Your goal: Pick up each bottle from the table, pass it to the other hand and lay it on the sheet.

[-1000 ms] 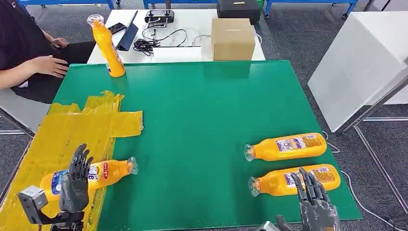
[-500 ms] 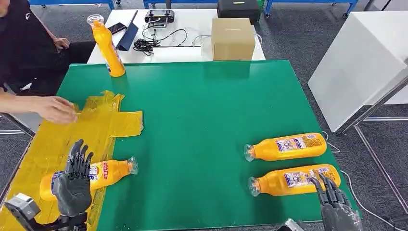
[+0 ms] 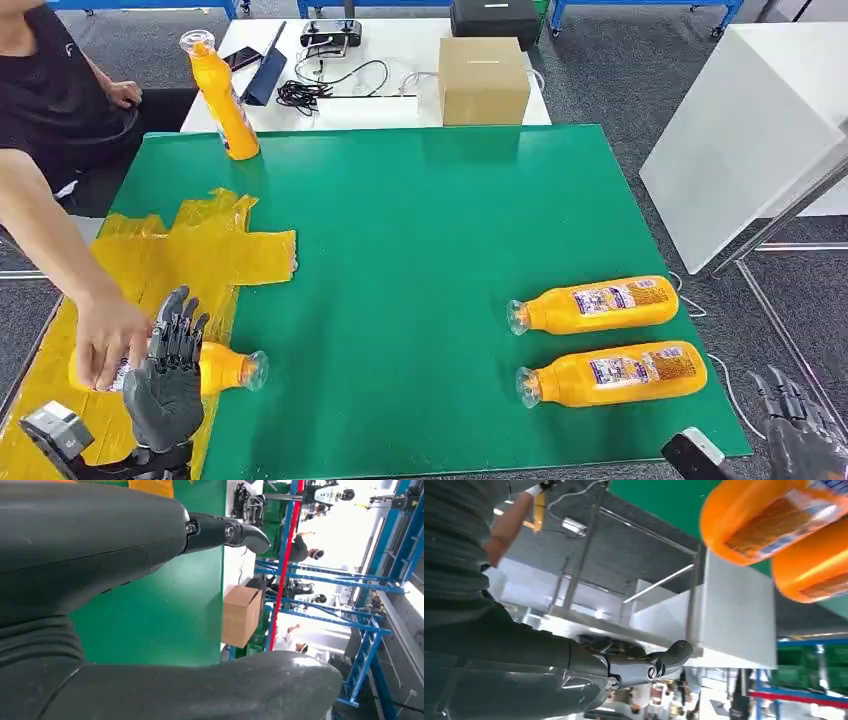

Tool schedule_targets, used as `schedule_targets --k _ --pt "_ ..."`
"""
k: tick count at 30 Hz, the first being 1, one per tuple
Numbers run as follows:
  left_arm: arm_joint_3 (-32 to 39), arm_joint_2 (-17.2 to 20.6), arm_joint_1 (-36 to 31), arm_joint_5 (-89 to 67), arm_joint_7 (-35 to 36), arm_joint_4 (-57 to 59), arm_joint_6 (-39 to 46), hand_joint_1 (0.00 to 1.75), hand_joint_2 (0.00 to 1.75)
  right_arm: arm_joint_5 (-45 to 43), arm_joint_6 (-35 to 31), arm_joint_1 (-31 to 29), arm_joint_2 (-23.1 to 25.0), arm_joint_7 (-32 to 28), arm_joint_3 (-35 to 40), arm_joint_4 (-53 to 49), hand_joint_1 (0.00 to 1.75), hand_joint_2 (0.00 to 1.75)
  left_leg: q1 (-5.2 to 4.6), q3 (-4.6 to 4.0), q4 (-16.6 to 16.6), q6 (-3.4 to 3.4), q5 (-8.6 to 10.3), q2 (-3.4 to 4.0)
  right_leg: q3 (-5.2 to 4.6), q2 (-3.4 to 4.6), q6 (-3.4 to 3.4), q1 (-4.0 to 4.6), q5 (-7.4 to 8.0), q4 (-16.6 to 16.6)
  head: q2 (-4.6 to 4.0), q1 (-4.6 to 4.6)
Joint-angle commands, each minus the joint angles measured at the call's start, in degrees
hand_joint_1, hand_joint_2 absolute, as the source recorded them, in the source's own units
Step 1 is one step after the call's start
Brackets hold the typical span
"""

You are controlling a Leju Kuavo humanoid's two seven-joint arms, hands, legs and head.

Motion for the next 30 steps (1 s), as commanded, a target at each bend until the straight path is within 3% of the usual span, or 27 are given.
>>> schedule_targets --k 1,11,19,26,30 --pt "-1.8 2.0 -1.3 0.4 0.0 1.8 -0.4 0.00 0.00 1.1 6.3 -4.7 5.0 -3.3 -7.6 5.7 0.00 1.75 0.06 0.10 -0.1 -0.08 0.00 -0.03 0.12 -0.05 -0.04 0.06 0.00 -0.1 0.00 0.00" --pt "-3.0 2.9 -2.3 1.1 0.4 2.4 -0.5 0.00 0.00 7.3 8.9 -11.6 2.0 -5.9 -8.7 12.8 0.00 1.75 0.06 0.13 -0.1 -0.07 0.01 0.08 0.11 0.10 -0.02 0.06 0.05 -0.2 0.00 0.00" --pt "-4.2 3.4 -3.7 1.9 1.0 3.7 -0.7 0.00 0.00 7.0 6.9 -16.1 -4.8 -1.2 0.0 18.9 0.00 1.75 0.09 0.25 -0.1 -0.07 -0.01 0.27 0.77 0.28 0.00 0.09 0.11 -0.2 0.00 0.00" --pt "-4.2 3.5 -3.6 2.0 1.0 3.6 -0.7 0.00 0.00 6.3 6.6 -15.6 -5.3 -0.2 0.8 18.6 0.00 1.75 0.07 0.21 -0.1 -0.09 0.01 0.11 0.74 0.13 -0.02 0.07 0.07 -0.2 0.00 -0.02" --pt "-4.7 3.6 -4.3 2.2 1.3 4.3 -0.8 0.00 0.00 4.4 4.7 -18.3 -9.1 3.1 7.8 21.9 0.00 1.75 0.11 0.30 -0.1 -0.12 -0.02 0.26 0.80 0.27 -0.03 0.11 0.09 -0.2 0.00 0.00"
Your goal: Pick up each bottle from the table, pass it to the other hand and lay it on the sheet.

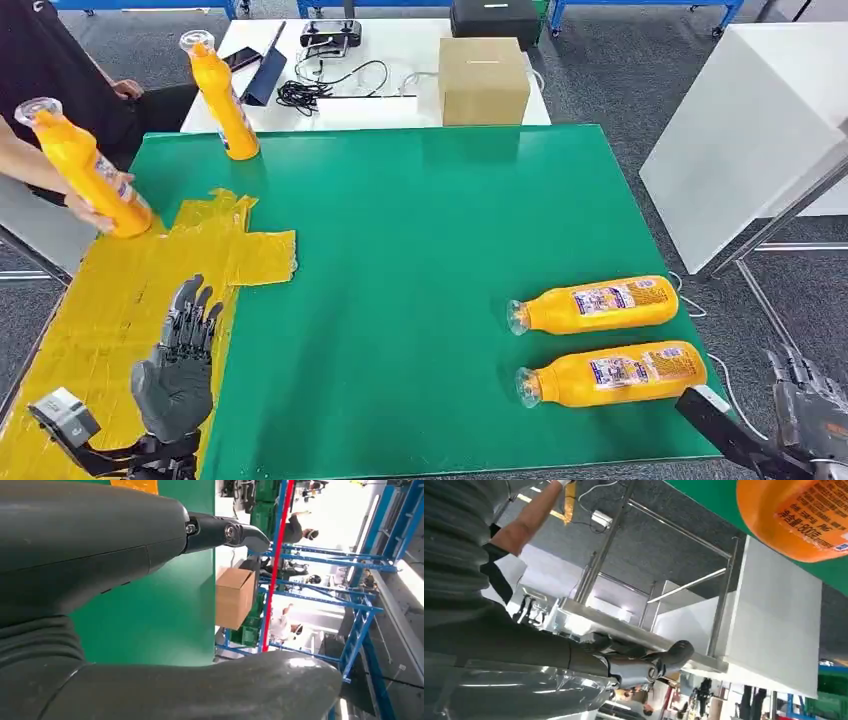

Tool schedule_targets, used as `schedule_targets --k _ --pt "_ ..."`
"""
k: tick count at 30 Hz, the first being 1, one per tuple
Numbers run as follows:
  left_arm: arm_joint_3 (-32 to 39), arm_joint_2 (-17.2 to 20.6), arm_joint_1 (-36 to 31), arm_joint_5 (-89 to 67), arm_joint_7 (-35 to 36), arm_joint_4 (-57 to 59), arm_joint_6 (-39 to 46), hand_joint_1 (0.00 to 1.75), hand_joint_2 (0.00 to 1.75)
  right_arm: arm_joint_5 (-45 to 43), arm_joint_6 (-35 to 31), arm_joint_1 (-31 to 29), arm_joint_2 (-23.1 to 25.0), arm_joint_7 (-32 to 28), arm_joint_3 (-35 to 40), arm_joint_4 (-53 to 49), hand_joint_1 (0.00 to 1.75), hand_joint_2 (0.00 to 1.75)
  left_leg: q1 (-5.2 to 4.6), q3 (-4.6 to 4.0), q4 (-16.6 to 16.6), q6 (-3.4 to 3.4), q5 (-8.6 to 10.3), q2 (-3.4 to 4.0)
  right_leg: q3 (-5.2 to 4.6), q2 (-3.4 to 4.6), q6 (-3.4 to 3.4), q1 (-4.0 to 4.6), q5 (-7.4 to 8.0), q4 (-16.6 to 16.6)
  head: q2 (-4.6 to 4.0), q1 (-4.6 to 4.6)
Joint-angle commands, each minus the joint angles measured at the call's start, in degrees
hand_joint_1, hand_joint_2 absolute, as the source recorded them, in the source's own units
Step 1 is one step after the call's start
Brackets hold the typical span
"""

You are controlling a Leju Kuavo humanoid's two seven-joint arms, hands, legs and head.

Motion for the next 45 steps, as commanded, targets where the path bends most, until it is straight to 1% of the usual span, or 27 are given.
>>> schedule_targets --k 1,2,5,6,15,17,20,26,29,32,33,34,35,39,40,41,45 --pt "-1.8 1.5 -2.1 0.4 0.5 3.9 -0.1 0.00 0.00 -2.6 -3.1 -4.8 -5.4 4.3 12.1 8.2 0.00 1.75 0.07 0.14 -0.1 -0.07 -0.01 0.23 0.12 0.20 -0.03 0.07 0.08 -0.2 0.00 0.00" --pt "-1.8 1.5 -2.2 0.4 0.6 3.8 -0.1 0.00 0.00 -2.8 -3.5 -5.3 -5.9 5.0 13.5 8.5 0.00 1.75 0.09 0.20 -0.1 -0.09 -0.03 0.35 0.17 0.32 -0.04 0.09 0.11 -0.2 0.00 0.00" --pt "-1.9 1.5 -2.3 0.5 0.8 3.9 -0.1 0.00 0.00 -2.5 -4.1 -7.0 -7.5 6.9 17.7 9.7 0.00 1.75 0.10 0.19 -0.1 -0.11 -0.01 0.38 0.17 0.34 -0.04 0.10 0.13 -0.2 0.00 0.00" --pt "-1.9 1.5 -2.4 0.5 0.8 3.9 0.0 0.00 0.00 -2.7 -4.5 -7.3 -7.8 7.3 18.4 10.0 0.00 1.75 0.09 0.11 -0.1 -0.07 0.01 0.24 0.12 0.18 -0.03 0.09 0.09 -0.2 0.00 0.00" --pt "-1.5 1.4 -2.9 1.1 1.3 4.1 -0.1 0.00 0.00 -2.9 -5.7 -11.1 -10.4 9.4 26.3 12.9 0.00 1.75 0.09 0.17 -0.1 -0.09 -0.01 0.20 0.19 0.16 -0.04 0.09 0.06 -0.2 0.00 0.00" --pt "-1.6 1.4 -3.2 1.3 1.5 4.3 -0.2 0.00 0.00 -2.9 -5.4 -12.7 -10.6 9.4 28.1 14.5 0.00 1.75 0.05 0.09 -0.1 -0.05 0.01 0.13 0.11 0.11 -0.02 0.05 0.05 -0.1 0.00 -0.02" --pt "-1.5 1.3 -3.3 1.7 1.7 4.6 0.0 0.00 0.00 -2.9 -5.4 -13.8 -10.8 9.5 30.1 15.9 0.00 1.75 0.06 0.10 -0.1 -0.06 0.01 0.16 0.13 0.14 -0.02 0.06 0.06 -0.1 0.00 0.00" --pt "-1.4 1.3 -3.4 1.7 1.7 4.6 0.0 0.00 0.00 -2.9 -5.4 -13.7 -10.7 9.6 30.3 15.9 0.00 1.75 0.07 0.14 -0.1 -0.08 0.01 0.12 0.17 0.10 -0.03 0.07 0.05 -0.2 0.00 0.00" --pt "-1.4 1.4 -3.5 2.3 1.7 4.9 0.2 0.00 0.00 -5.0 -4.3 -13.7 -12.0 9.0 32.1 16.4 0.00 1.75 0.06 0.12 -0.1 -0.07 0.00 0.11 0.16 0.08 -0.03 0.06 0.03 -0.1 0.00 0.00" --pt "-1.4 1.7 -4.0 3.1 1.6 5.6 0.3 0.00 0.00 -7.8 -2.3 -13.9 -14.0 8.6 35.3 18.1 0.00 1.75 0.07 0.14 -0.1 -0.07 0.00 0.10 0.19 0.08 -0.03 0.07 0.04 -0.2 0.00 0.00" --pt "-1.7 1.8 -4.4 3.4 1.7 5.8 0.5 0.00 0.00 -9.6 -1.2 -14.1 -15.1 8.7 36.8 18.6 0.00 1.75 0.05 0.08 -0.1 -0.05 0.01 0.07 0.14 0.06 -0.02 0.05 0.03 -0.1 0.00 0.00" --pt "-2.0 2.1 -5.0 3.9 1.9 6.1 0.9 0.00 0.00 -11.8 0.4 -14.2 -16.6 9.1 38.6 18.9 0.00 1.75 0.11 0.25 -0.1 -0.13 -0.02 0.14 0.32 0.10 -0.04 0.11 0.04 -0.2 0.00 -0.02" --pt "-2.2 2.4 -5.2 4.2 1.9 6.6 1.0 0.00 0.00 -13.6 1.2 -13.8 -18.2 9.3 39.7 18.8 0.00 1.75 0.05 0.09 -0.1 -0.06 0.02 0.09 0.14 0.07 -0.02 0.05 0.04 -0.1 0.00 0.00" --pt "-2.2 2.5 -5.1 4.5 1.2 7.0 0.9 0.00 0.00 -15.2 0.8 -12.3 -20.0 8.8 39.8 18.5 0.00 1.75 0.06 0.10 -0.1 -0.06 0.02 0.01 0.16 -0.01 -0.02 0.06 0.03 -0.1 0.00 0.00" --pt "-2.5 2.8 -5.6 4.7 1.3 7.1 1.0 0.00 0.00 -15.9 2.7 -13.4 -20.7 8.5 41.4 18.5 0.00 1.75 0.07 0.16 -0.1 -0.09 0.02 -0.01 0.24 -0.04 -0.03 0.07 0.03 -0.2 0.00 0.00" --pt "-2.7 2.9 -5.8 5.0 1.5 7.4 1.3 0.00 0.00 -17.5 3.7 -13.1 -22.0 9.5 42.3 18.5 0.00 1.75 0.09 0.13 -0.1 -0.08 0.02 -0.02 0.22 -0.04 -0.03 0.08 0.03 -0.2 0.00 0.02" --pt "-3.9 3.6 -7.6 5.9 1.6 8.6 1.6 0.00 0.00 -20.8 6.7 -12.5 -26.5 10.1 46.0 18.8 0.00 1.75 0.06 0.11 -0.1 -0.06 0.04 -0.08 0.19 -0.10 -0.02 0.06 0.01 -0.1 0.00 0.00"
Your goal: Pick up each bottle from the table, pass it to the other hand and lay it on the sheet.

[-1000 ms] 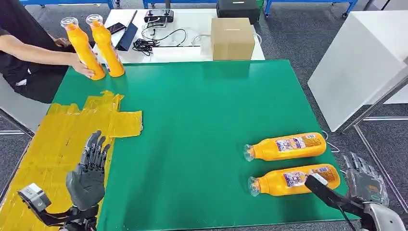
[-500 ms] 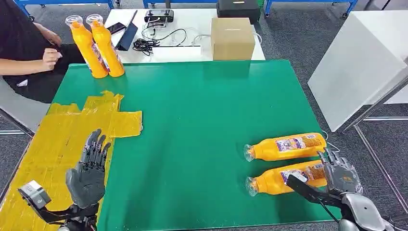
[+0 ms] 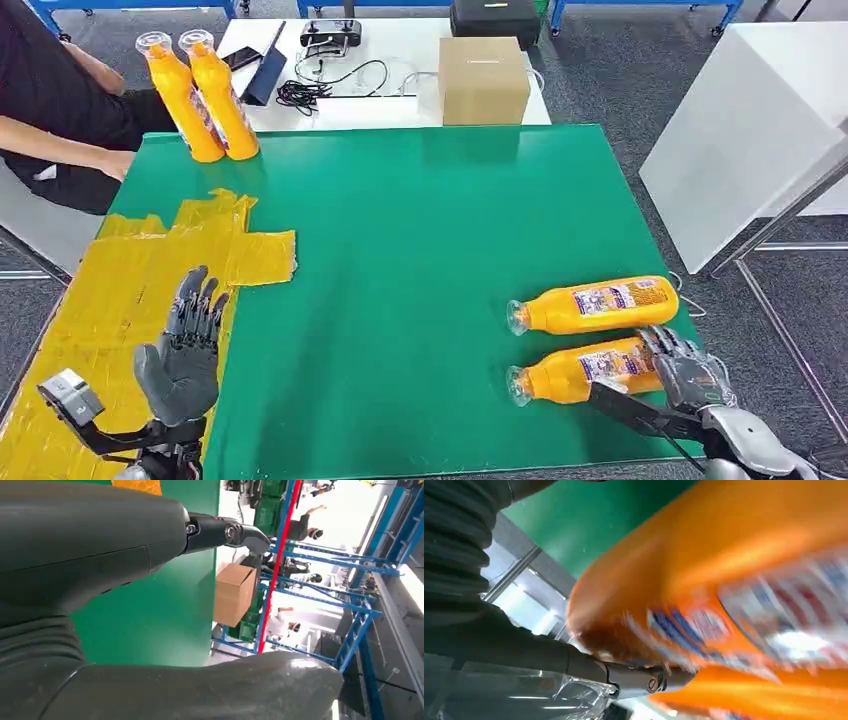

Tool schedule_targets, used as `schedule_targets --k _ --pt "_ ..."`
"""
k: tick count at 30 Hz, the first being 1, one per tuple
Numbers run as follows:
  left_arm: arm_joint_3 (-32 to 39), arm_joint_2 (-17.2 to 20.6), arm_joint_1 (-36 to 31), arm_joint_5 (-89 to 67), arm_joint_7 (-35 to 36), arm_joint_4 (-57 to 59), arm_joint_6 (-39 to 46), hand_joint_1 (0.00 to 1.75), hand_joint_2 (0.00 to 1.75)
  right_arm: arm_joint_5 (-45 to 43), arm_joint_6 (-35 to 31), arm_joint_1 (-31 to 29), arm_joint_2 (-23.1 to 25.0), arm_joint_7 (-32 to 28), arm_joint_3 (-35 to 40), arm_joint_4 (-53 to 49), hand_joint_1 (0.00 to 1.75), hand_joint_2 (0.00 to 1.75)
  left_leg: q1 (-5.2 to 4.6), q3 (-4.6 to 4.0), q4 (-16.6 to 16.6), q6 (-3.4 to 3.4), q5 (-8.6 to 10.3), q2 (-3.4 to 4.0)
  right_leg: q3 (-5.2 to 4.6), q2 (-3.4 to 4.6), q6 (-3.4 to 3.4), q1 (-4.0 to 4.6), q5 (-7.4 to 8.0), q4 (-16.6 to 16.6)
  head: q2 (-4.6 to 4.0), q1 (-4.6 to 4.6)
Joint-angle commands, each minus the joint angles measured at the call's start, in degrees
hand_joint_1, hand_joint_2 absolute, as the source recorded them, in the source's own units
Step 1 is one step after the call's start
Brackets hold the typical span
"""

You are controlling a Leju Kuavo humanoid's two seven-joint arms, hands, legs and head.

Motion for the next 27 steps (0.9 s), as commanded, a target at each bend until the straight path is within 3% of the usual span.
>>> schedule_targets --k 1,3,4,5,12,27 --pt "-2.9 2.9 -4.4 1.6 0.2 6.3 0.9 0.00 0.00 -7.2 5.4 1.1 -9.5 1.4 10.4 4.6 0.00 1.75 0.05 0.18 -0.1 -0.05 0.02 -0.11 0.20 -0.14 -0.01 0.04 0.00 -0.1 0.00 -0.02" --pt "-3.8 3.4 -5.4 2.1 -0.1 7.1 0.9 0.00 0.00 -9.4 5.8 2.8 -12.0 1.4 11.4 3.9 0.00 1.75 0.04 0.30 -0.1 -0.05 0.02 -0.27 0.14 -0.28 -0.02 0.04 -0.05 -0.1 0.00 0.02" --pt "-4.2 3.7 -5.8 2.3 -0.2 7.6 1.0 0.00 0.00 -10.6 5.6 4.0 -13.3 1.8 11.7 3.3 1.36 1.75 0.02 0.34 -0.1 -0.04 0.01 -0.27 -0.17 -0.27 -0.02 0.02 -0.05 -0.1 0.00 0.00" --pt "-4.4 3.8 -6.0 2.4 -0.2 7.8 1.0 0.00 0.00 -11.5 5.5 4.8 -14.1 2.0 11.7 3.0 1.75 1.75 0.04 0.33 -0.1 -0.04 0.01 -0.28 -0.16 -0.29 -0.02 0.03 -0.03 -0.2 0.00 -0.02" --pt "-6.1 4.7 -7.5 3.5 -0.6 9.8 1.3 0.00 0.00 -17.4 3.4 11.0 -20.4 4.5 12.2 -2.0 1.75 1.75 0.02 0.35 -0.1 0.00 -0.04 -0.42 -0.10 -0.41 -0.02 0.01 -0.09 -0.2 0.00 0.00" --pt "-6.1 4.7 -7.5 3.5 -0.6 9.8 1.3 0.00 0.00 -17.4 3.4 11.0 -20.4 4.5 12.2 -2.0 1.75 1.75 0.09 0.55 -0.1 0.03 -0.10 -0.20 0.10 -0.22 -0.04 0.09 -0.04 -0.3 0.00 0.00"
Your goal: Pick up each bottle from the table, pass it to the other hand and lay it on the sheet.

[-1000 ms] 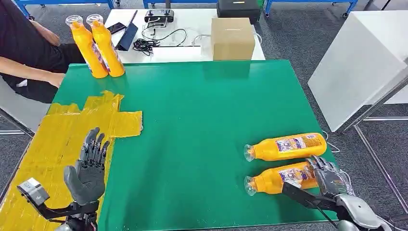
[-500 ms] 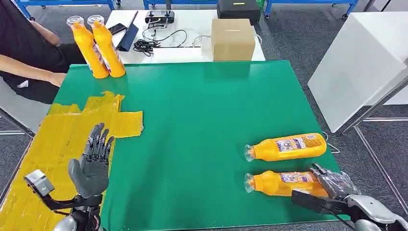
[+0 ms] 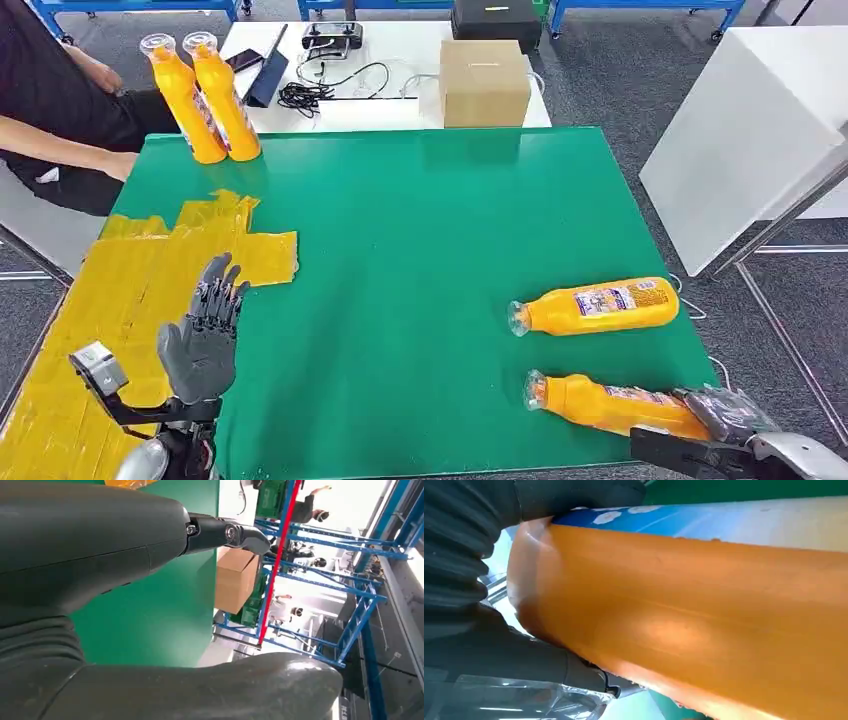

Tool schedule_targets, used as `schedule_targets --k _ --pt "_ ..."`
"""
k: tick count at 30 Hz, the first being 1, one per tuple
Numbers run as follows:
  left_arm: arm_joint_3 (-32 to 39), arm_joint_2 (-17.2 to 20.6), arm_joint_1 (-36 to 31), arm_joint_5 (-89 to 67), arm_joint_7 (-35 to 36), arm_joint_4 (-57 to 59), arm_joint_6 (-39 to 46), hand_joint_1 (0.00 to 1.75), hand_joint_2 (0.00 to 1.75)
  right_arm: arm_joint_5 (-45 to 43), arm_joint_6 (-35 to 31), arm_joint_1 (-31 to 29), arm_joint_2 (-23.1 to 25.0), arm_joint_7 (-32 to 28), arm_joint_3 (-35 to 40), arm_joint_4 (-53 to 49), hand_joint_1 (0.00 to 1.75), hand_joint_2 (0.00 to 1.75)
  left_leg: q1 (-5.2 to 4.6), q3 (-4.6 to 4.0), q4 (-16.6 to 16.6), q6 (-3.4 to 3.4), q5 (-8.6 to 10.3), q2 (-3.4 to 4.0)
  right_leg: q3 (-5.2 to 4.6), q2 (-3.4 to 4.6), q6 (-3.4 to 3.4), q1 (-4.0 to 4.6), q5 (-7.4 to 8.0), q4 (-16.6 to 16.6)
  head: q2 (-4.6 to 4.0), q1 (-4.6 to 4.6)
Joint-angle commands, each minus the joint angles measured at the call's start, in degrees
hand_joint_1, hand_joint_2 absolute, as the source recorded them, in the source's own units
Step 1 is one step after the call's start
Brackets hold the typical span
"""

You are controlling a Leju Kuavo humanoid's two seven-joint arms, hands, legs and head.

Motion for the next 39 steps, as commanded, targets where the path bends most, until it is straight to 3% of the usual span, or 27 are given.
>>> schedule_targets --k 1,6,8,10,12,15,19,30,31,39 --pt "-1.4 1.3 -2.1 0.0 0.0 3.9 0.2 0.00 0.00 0.1 0.4 3.2 0.9 0.4 3.3 1.3 1.75 1.75 0.07 0.08 -0.1 -0.07 0.02 -0.14 0.17 -0.16 -0.03 0.07 -0.01 -0.1 0.00 0.00" --pt "-1.6 1.5 -2.1 0.1 0.0 3.9 0.2 0.00 0.00 -0.4 0.2 3.2 0.6 0.7 3.8 1.1 1.75 1.75 0.10 0.10 -0.1 -0.09 0.03 -0.18 0.21 -0.21 -0.04 0.10 0.00 -0.2 0.00 0.02" --pt "-1.0 1.1 -1.1 0.1 -0.2 3.3 1.7 0.00 0.00 -2.5 -9.5 3.6 8.0 1.1 -0.9 2.4 1.75 1.75 0.09 0.10 -0.1 -0.10 0.05 -0.21 0.22 -0.25 -0.04 0.09 0.00 -0.2 0.00 0.00" --pt "0.8 1.0 1.8 0.3 -0.5 0.4 2.6 0.00 0.00 -3.1 -14.4 -4.7 18.9 -3.7 -2.8 3.8 1.75 1.75 0.19 0.16 -0.2 -0.10 0.05 -0.07 0.26 -0.10 -0.06 0.19 0.09 -0.3 0.00 -0.02" --pt "1.4 1.0 2.6 0.3 -0.5 -0.6 2.3 0.00 0.00 -2.3 -12.5 -7.6 20.3 -1.8 -1.8 3.8 1.75 1.75 0.27 0.18 -0.3 -0.14 0.05 0.28 0.30 0.26 -0.09 0.29 0.22 -0.4 0.00 0.04" --pt "3.1 0.2 4.3 0.6 -1.0 -0.8 1.7 0.00 0.00 -9.0 -17.0 -5.8 26.1 -9.4 -8.8 -0.4 1.75 1.75 0.29 0.03 -0.2 -0.15 -0.05 0.82 0.55 0.69 -0.09 0.33 0.22 -0.2 0.00 -0.04" --pt "3.4 -0.5 5.9 1.1 -2.1 -1.4 0.6 0.00 0.00 -15.4 -17.7 -4.1 31.6 -15.3 -14.8 -6.8 1.75 1.75 0.22 -0.02 -0.1 -0.14 0.03 0.56 0.47 0.52 -0.10 0.23 0.13 -0.1 0.00 0.04" --pt "-0.1 -0.7 4.8 1.4 -2.3 -2.9 1.1 0.00 0.00 -15.7 -17.9 -5.4 35.0 -17.7 -15.9 -7.4 1.75 1.75 0.26 -0.14 -0.1 -0.12 0.00 0.30 0.47 0.28 -0.05 0.27 0.05 -0.1 0.00 0.02" --pt "-0.8 -0.8 4.7 1.7 -2.1 -2.9 1.2 0.00 1.75 -16.0 -17.8 -6.4 35.9 -18.2 -15.3 -7.0 1.75 1.75 0.25 -0.24 -0.1 -0.10 0.02 0.31 0.38 0.30 -0.04 0.26 0.07 0.0 0.00 0.02" --pt "-5.2 -1.3 1.8 4.5 -1.4 -1.8 1.4 0.00 1.75 -16.7 -19.3 -15.2 40.7 -19.4 -9.4 -2.1 1.75 1.75 0.26 -0.22 -0.1 -0.16 0.04 0.52 0.35 0.49 -0.08 0.26 0.15 -0.1 0.00 0.00"
